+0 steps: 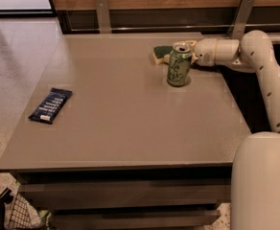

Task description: Move sponge near rxbar blueberry

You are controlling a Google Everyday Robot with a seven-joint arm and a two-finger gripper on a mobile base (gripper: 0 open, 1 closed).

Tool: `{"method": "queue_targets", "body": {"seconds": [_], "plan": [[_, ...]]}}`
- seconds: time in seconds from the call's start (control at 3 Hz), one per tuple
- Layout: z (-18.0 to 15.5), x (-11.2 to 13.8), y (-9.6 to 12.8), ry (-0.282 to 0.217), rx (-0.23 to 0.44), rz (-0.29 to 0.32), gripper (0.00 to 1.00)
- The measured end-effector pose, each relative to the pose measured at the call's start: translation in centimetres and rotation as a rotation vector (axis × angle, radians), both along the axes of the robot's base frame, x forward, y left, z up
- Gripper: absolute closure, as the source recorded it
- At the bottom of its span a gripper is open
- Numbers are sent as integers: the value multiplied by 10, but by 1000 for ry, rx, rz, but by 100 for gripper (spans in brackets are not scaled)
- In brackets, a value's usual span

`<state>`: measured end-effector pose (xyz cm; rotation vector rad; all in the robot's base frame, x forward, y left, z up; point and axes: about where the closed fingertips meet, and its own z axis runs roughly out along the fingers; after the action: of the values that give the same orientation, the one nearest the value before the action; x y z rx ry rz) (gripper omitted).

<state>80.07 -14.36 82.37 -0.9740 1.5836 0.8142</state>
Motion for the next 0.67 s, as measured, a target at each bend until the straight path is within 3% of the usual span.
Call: {"method": "queue_targets", "body": {"seconds": [0.33,0.67], "plan": [[-1,1,4,2,1,5,96],[-2,1,6,3,1,8,100]]}}
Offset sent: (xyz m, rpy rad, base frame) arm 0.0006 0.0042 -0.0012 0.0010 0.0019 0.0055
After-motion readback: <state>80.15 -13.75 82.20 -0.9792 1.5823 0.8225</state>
